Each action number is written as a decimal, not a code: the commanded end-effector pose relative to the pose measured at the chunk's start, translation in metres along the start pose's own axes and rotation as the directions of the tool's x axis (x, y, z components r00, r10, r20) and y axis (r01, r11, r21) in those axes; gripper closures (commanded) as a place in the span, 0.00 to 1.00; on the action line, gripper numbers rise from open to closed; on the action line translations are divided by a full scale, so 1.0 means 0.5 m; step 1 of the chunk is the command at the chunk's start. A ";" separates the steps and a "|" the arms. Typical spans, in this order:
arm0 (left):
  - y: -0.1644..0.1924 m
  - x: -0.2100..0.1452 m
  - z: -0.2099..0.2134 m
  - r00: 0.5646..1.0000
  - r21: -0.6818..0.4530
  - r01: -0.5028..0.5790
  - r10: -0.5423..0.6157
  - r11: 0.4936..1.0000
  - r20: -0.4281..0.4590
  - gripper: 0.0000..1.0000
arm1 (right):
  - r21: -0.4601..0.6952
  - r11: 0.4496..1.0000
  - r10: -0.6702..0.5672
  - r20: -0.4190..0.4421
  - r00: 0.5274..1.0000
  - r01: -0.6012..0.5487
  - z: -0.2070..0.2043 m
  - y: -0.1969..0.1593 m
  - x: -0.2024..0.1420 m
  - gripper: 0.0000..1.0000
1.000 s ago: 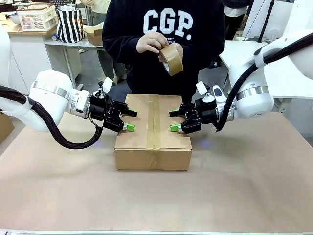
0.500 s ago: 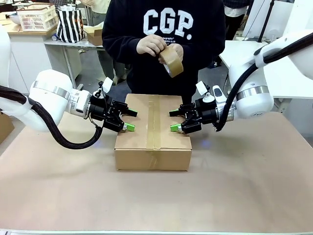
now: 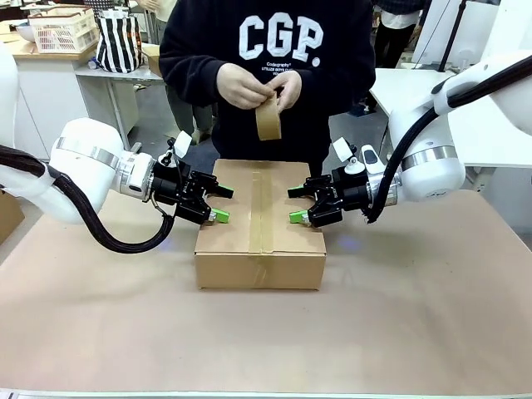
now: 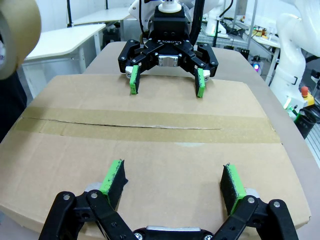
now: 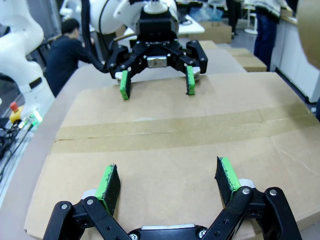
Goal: Pack the gift set into the box.
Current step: Press and hold the closed box until the human finishes sealing it.
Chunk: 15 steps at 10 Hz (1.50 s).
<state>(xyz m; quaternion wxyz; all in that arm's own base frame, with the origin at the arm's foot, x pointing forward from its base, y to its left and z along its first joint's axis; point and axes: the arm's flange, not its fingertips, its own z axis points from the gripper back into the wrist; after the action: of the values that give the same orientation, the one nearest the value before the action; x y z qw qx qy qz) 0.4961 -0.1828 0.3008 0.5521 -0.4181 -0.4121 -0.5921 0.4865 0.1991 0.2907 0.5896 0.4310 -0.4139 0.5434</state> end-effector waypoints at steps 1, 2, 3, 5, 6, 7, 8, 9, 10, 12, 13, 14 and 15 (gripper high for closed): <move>-0.006 -0.009 -0.002 1.000 0.007 0.009 -0.009 1.000 -0.009 0.00 | -0.005 1.000 -0.001 -0.009 1.000 0.001 0.000 -0.001 -0.005 0.00; -0.006 -0.009 -0.002 1.000 0.007 0.009 -0.009 1.000 -0.009 0.00 | -0.005 1.000 -0.001 -0.009 1.000 0.001 0.000 -0.001 -0.005 0.00; -0.006 -0.009 -0.002 1.000 0.007 0.009 -0.009 1.000 -0.009 0.00 | -0.005 1.000 -0.001 -0.009 1.000 0.001 0.000 -0.001 -0.005 0.00; -0.006 -0.009 -0.002 1.000 0.007 0.009 -0.009 1.000 -0.009 0.00 | -0.005 1.000 -0.001 -0.009 1.000 0.001 0.000 -0.001 -0.005 0.00; -0.006 -0.009 -0.002 1.000 0.007 0.009 -0.009 1.000 -0.009 0.00 | -0.005 1.000 -0.001 -0.009 1.000 0.001 0.000 -0.001 -0.005 0.00; -0.006 -0.009 -0.002 1.000 0.007 0.009 -0.009 1.000 -0.009 0.00 | -0.005 1.000 -0.001 -0.009 1.000 0.001 0.000 -0.001 -0.005 0.00; -0.006 -0.009 -0.002 1.000 0.007 0.009 -0.009 1.000 -0.009 0.00 | -0.005 1.000 -0.001 -0.009 1.000 0.001 0.000 -0.001 -0.005 0.00; -0.006 -0.009 -0.002 1.000 0.007 0.009 -0.009 1.000 -0.009 0.00 | -0.005 1.000 -0.001 -0.009 1.000 0.001 0.000 -0.001 -0.005 0.00; -0.006 -0.009 -0.002 1.000 0.007 0.009 -0.009 1.000 -0.009 0.00 | -0.005 1.000 -0.001 -0.009 1.000 0.001 0.000 -0.001 -0.005 0.00; -0.006 -0.009 -0.002 1.000 0.007 0.009 -0.009 1.000 -0.009 0.00 | -0.005 1.000 -0.001 -0.009 1.000 0.001 0.000 -0.001 -0.005 0.00; -0.006 -0.009 -0.002 1.000 0.007 0.009 -0.009 1.000 -0.009 0.00 | -0.005 1.000 -0.001 -0.009 1.000 0.001 0.000 -0.001 -0.005 0.00; -0.006 -0.009 -0.002 1.000 0.007 0.009 -0.009 1.000 -0.009 0.00 | -0.005 1.000 -0.001 -0.009 1.000 0.001 0.000 -0.001 -0.005 0.00; -0.006 -0.009 -0.002 1.000 0.007 0.009 -0.009 1.000 -0.009 0.00 | -0.005 1.000 -0.001 -0.009 1.000 0.001 0.000 -0.001 -0.005 0.00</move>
<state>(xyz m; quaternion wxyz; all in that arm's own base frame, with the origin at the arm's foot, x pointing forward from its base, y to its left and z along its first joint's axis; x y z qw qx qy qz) 0.4961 -0.1828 0.3008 0.5521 -0.4181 -0.4121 -0.5921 0.4865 0.1991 0.2907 0.5896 0.4310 -0.4139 0.5434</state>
